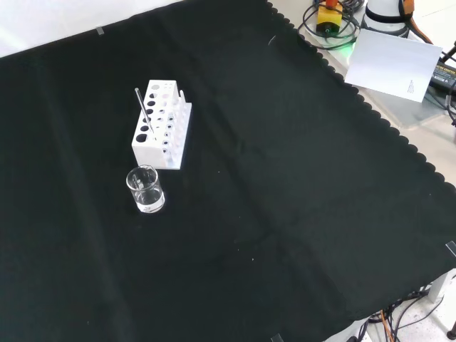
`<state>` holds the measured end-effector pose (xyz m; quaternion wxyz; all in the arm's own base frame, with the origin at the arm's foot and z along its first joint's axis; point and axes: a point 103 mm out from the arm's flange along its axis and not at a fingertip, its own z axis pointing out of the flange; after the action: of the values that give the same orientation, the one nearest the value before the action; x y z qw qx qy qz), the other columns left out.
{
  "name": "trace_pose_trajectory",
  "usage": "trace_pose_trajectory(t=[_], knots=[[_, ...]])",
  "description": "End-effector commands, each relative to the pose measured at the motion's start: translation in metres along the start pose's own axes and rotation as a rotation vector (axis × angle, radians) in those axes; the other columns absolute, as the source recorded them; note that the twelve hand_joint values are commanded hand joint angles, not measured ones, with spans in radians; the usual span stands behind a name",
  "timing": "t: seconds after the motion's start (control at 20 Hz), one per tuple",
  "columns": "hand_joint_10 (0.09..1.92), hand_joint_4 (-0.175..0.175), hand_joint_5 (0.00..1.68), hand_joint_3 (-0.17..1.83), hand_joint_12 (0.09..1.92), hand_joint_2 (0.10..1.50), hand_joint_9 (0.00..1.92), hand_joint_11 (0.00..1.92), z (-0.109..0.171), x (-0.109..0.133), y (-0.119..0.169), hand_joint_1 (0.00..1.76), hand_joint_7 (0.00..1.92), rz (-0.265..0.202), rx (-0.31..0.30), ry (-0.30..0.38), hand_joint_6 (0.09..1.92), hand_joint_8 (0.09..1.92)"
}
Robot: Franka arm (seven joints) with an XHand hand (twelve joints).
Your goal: Take the glass rod from the white test tube rack.
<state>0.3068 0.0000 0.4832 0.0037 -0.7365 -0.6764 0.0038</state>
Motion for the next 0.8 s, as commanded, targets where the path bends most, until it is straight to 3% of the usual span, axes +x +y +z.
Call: trace_pose_trajectory(t=[0.05, 0.25, 0.8], knots=[[0.51, -0.110, 0.00, 0.56, 0.93, 0.89, 0.00, 0.00, 0.001, 0.000, 0.001, 0.51, 0.00, -0.002, -0.009, -0.009, 0.09, 0.28], [0.48, -0.110, 0.00, 0.46, 0.90, 0.94, 0.00, 0.00, 0.002, -0.002, 0.005, 0.50, 0.00, 0.009, -0.005, -0.018, 0.09, 0.25], [0.48, -0.110, 0.00, 0.40, 0.87, 0.98, 0.00, 0.00, 0.011, 0.000, 0.015, 0.49, 0.00, 0.018, 0.013, -0.026, 0.09, 0.26]])
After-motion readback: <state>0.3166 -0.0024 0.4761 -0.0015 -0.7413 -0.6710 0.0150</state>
